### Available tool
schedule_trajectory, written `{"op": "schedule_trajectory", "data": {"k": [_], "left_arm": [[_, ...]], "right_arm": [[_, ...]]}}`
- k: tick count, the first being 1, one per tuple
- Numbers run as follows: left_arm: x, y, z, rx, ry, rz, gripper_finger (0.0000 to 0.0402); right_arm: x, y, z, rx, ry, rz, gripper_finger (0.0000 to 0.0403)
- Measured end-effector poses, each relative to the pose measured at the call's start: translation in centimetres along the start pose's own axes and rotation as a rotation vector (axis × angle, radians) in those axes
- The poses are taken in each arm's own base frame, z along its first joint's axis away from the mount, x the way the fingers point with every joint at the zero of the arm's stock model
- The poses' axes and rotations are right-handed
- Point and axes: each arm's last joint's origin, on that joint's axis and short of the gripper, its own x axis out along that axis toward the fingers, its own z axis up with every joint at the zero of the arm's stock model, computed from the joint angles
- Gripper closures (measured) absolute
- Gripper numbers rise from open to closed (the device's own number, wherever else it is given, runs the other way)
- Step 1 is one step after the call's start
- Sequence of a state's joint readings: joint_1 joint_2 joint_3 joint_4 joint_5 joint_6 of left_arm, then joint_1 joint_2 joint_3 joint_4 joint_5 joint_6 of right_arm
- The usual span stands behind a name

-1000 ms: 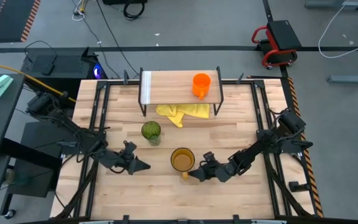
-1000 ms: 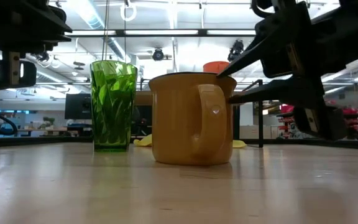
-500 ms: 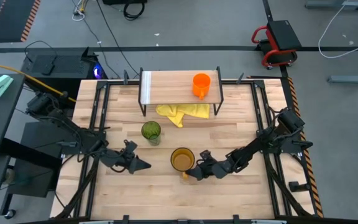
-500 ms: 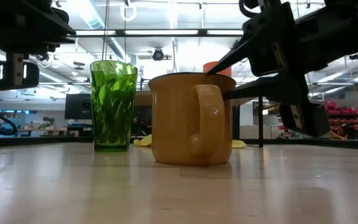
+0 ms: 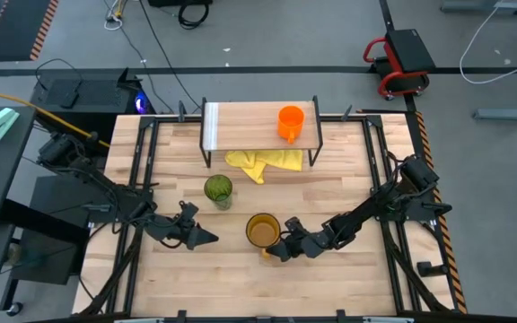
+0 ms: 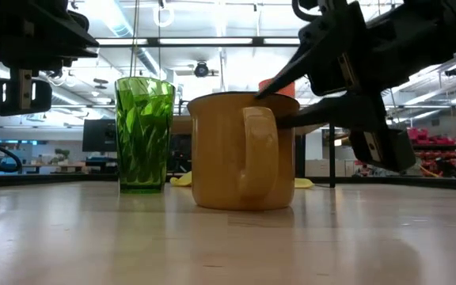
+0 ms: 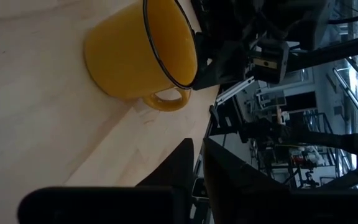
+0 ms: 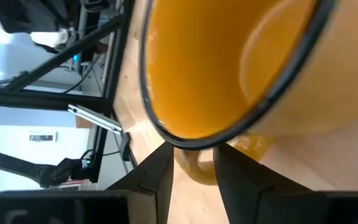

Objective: Stack small to large cups/mugs on shelf
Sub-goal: Put the yellow mug on the shelf

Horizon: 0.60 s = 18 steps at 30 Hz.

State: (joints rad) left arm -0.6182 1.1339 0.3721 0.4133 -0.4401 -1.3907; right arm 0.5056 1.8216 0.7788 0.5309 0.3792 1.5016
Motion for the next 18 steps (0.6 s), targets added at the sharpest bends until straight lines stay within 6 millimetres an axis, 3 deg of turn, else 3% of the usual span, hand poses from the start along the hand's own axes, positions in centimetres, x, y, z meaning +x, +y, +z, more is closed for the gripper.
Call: {"op": "schedule_trajectory", "data": {"k": [18], "left_arm": [[0.0, 0.0, 0.0, 0.01, 0.0, 0.0, 0.0358]], "right_arm": [[0.7, 1.4, 0.7, 0.01, 0.005, -0.026, 0.0304]]}}
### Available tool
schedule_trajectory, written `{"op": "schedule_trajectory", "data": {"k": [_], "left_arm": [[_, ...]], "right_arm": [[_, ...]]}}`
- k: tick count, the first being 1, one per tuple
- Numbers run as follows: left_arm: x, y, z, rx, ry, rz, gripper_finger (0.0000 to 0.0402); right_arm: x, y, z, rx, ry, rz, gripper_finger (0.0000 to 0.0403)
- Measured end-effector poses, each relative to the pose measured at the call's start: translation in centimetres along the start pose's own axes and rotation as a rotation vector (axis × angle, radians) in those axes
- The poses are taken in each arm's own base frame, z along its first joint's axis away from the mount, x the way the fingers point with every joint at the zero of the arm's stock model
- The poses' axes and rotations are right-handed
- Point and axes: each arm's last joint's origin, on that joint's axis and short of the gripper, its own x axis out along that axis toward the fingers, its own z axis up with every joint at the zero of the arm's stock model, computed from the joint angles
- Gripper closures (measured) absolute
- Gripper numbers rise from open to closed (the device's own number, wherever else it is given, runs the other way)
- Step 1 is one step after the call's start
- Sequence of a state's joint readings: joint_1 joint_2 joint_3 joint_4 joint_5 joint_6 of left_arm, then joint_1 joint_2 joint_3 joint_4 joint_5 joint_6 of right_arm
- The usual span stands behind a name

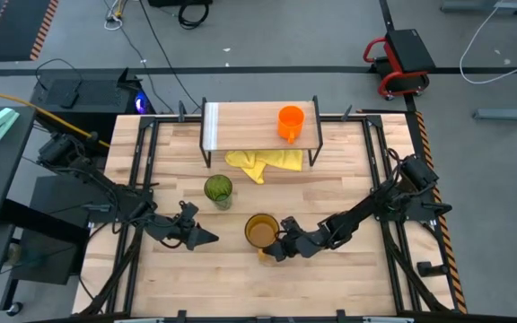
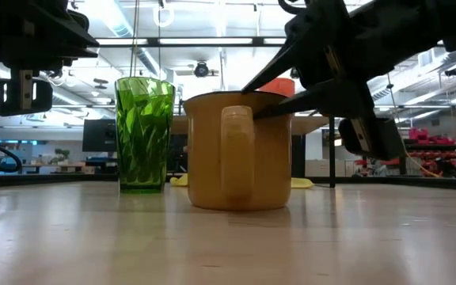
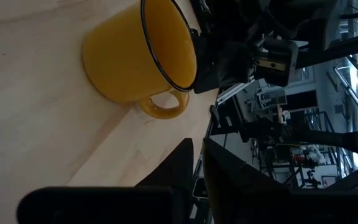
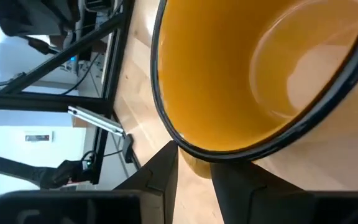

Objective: Stack small to large cups/mugs on shelf
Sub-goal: Put the yellow mug on the shelf

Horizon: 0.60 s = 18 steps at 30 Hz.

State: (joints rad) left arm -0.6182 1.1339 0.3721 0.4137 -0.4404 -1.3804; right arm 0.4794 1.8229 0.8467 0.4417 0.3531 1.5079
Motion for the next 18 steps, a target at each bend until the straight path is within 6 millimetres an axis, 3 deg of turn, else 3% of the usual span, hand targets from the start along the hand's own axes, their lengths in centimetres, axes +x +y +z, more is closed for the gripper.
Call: {"op": "schedule_trajectory", "data": {"k": [9, 18], "left_arm": [[0.0, 0.0, 0.0, -0.003, 0.0, 0.0, 0.0361], [0.0, 0.0, 0.0, 0.012, 0.0, 0.0, 0.0362]], "right_arm": [[-0.7, -0.5, -1.8, 0.007, 0.043, -0.038, 0.0301], [-2.6, -0.3, -5.7, 0.091, 0.082, -0.008, 0.0302]]}}
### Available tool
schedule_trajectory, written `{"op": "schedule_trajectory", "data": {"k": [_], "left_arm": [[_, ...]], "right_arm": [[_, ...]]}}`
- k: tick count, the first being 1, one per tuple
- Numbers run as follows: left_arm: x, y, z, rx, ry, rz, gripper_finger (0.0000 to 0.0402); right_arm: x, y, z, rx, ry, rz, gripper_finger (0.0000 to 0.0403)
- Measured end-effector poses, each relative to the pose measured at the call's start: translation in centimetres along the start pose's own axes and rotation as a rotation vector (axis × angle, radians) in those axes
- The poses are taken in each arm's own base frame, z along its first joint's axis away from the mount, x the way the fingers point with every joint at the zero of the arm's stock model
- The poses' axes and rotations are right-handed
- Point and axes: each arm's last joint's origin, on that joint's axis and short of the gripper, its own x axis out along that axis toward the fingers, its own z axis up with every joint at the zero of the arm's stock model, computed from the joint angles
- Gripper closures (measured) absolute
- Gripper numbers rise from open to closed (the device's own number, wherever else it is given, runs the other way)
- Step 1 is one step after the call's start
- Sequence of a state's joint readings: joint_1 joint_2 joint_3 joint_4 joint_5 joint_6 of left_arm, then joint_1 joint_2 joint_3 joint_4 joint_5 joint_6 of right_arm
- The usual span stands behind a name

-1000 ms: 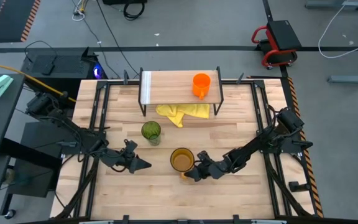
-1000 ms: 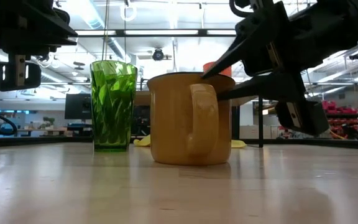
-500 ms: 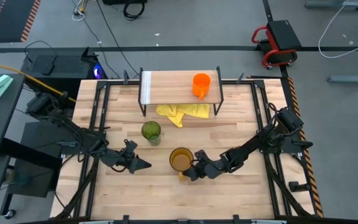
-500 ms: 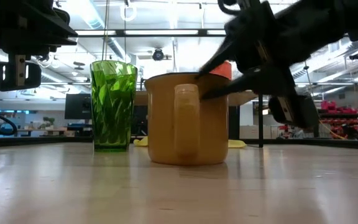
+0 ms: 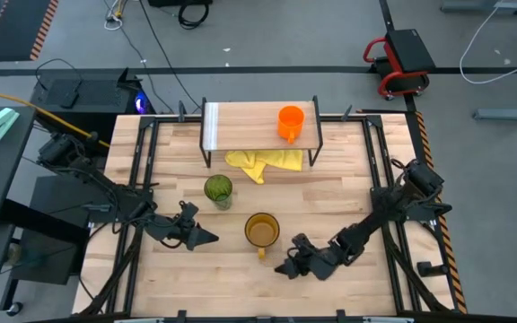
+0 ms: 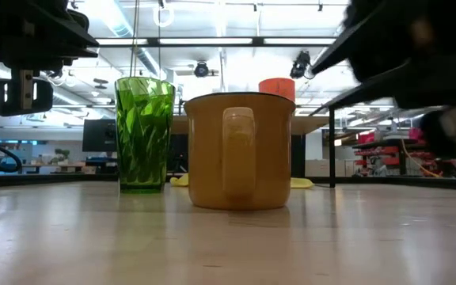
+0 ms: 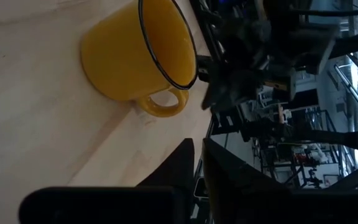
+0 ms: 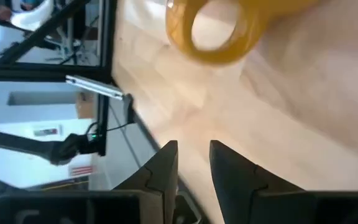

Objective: Stack small to large cups/mugs on shelf
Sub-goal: Put the yellow mug on the shelf

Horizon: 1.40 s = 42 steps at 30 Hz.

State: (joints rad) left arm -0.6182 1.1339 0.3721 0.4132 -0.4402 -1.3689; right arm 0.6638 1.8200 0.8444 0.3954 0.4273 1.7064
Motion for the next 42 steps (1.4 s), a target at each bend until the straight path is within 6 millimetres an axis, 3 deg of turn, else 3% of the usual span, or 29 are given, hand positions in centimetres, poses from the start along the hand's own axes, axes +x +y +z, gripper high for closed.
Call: {"op": "schedule_trajectory", "data": {"k": [5, 10, 14, 18, 20, 27, 30, 34, 38, 42], "left_arm": [[0.0, 0.0, 0.0, 0.019, 0.0, 0.0, 0.0365], [0.0, 0.0, 0.0, 0.022, 0.0, 0.002, 0.0361], [0.0, 0.0, 0.0, 0.023, 0.001, 0.004, 0.0366], [0.0, 0.0, -0.1, 0.046, 0.031, 0.0, 0.0369], [0.0, 0.0, -0.2, 0.05, 0.047, -0.003, 0.0368], [0.0, 0.2, -0.3, 0.056, 0.095, 0.003, 0.0361], [0.0, 0.2, -0.3, 0.055, 0.1, 0.0, 0.0365], [0.0, 0.2, -0.3, 0.056, 0.1, 0.0, 0.037], [0.0, 0.2, -0.3, 0.059, 0.105, 0.006, 0.0372], [0.0, 0.2, -0.4, 0.059, 0.109, 0.006, 0.0366]], "right_arm": [[-1.4, 0.5, -2.5, 0.041, 0.039, 0.037, 0.0302], [-2.4, 2.8, -4.6, 0.09, 0.08, 0.112, 0.0305], [-2.9, 5.8, -5.2, 0.081, -0.021, 0.178, 0.0308], [-2.9, 7.8, -5.2, 0.002, -0.183, 0.099, 0.0311], [-2.0, 7.5, -5.1, -0.012, -0.212, 0.054, 0.0313], [4.1, 3.4, -6.1, 0.06, -0.19, 0.121, 0.0309], [4.2, 3.4, -6.1, 0.065, -0.235, 0.15, 0.0307], [3.5, 2.5, -5.5, 0.034, -0.251, 0.056, 0.0307], [2.8, 1.0, -3.8, 0.044, -0.289, -0.023, 0.0301], [3.4, 0.2, -1.8, 0.059, -0.273, 0.0, 0.0286]]}}
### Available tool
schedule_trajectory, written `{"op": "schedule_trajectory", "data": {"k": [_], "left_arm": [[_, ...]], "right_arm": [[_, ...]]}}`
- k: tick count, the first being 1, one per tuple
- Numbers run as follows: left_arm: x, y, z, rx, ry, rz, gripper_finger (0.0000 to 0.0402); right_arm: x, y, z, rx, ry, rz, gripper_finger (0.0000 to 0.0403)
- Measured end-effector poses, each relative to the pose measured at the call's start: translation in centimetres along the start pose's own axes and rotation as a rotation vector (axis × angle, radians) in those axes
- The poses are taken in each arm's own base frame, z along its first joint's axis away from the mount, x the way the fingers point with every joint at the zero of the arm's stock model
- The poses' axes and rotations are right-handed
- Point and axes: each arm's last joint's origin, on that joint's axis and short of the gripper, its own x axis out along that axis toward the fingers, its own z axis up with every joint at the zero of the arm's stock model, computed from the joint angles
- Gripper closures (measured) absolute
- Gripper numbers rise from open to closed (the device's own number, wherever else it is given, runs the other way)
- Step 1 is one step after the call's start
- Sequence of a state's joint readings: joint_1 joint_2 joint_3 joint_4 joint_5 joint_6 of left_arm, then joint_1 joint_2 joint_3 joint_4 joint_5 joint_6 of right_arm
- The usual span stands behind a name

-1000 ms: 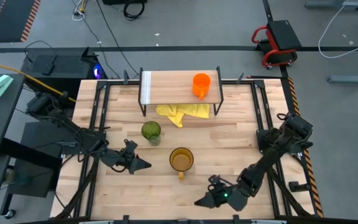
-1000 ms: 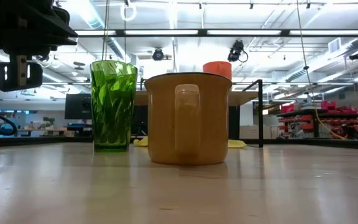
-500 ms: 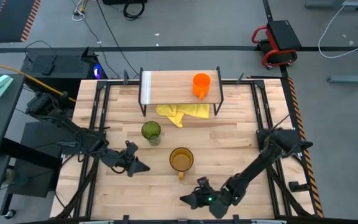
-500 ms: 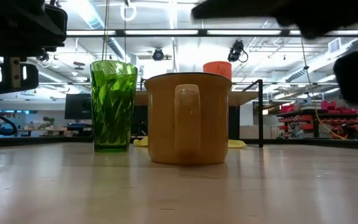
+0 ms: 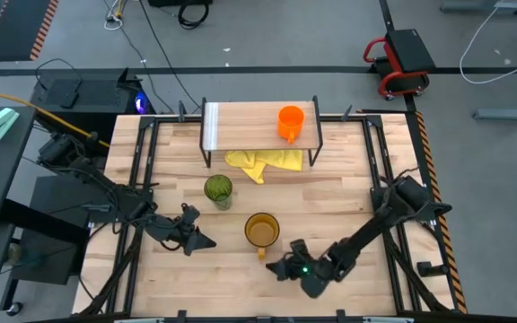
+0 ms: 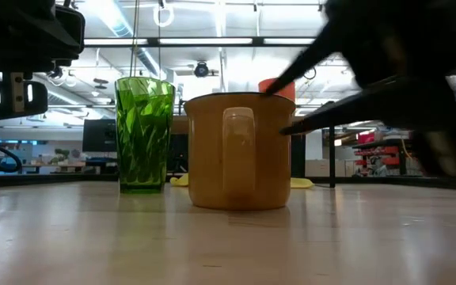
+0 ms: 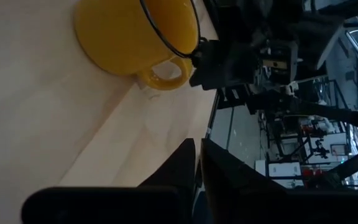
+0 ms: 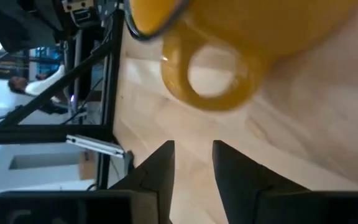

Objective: Stack small to large cups/mugs on shelf
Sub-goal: Put the yellow mug on the shelf

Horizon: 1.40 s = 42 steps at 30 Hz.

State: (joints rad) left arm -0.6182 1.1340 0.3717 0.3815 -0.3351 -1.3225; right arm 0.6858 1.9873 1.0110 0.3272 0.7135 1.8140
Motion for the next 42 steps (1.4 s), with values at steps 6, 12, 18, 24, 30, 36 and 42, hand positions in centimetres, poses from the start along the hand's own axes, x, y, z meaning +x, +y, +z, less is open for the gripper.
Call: {"op": "schedule_trajectory", "data": {"k": [6, 12, 18, 24, 30, 36, 42], "left_arm": [[0.0, 0.0, 0.0, -0.017, 0.0, 0.0, 0.0364], [0.0, 0.0, 0.0, -0.027, 0.0, -0.001, 0.0373], [0.1, 0.2, 0.3, -0.024, -0.012, 0.012, 0.037], [0.1, 0.2, 0.3, -0.023, -0.013, 0.012, 0.0367], [0.1, 0.2, 0.3, -0.019, -0.013, 0.012, 0.0376], [0.1, 0.2, 0.3, -0.02, -0.013, 0.013, 0.0372], [0.1, 0.2, 0.3, -0.019, -0.013, 0.014, 0.0368]], "right_arm": [[1.0, 0.3, 1.8, -0.05, -0.007, 0.001, 0.0261], [0.7, 0.0, 2.7, -0.062, -0.017, -0.017, 0.0255], [1.8, 0.7, 4.0, -0.08, 0.007, 0.007, 0.0257], [2.1, 0.7, 4.3, -0.077, 0.005, 0.003, 0.0258], [2.4, 0.8, 4.7, -0.081, 0.008, 0.004, 0.0264], [2.6, 0.9, 5.1, -0.074, -0.001, 0.007, 0.0297], [2.8, 1.0, 5.4, -0.07, -0.012, 0.01, 0.033]]}}
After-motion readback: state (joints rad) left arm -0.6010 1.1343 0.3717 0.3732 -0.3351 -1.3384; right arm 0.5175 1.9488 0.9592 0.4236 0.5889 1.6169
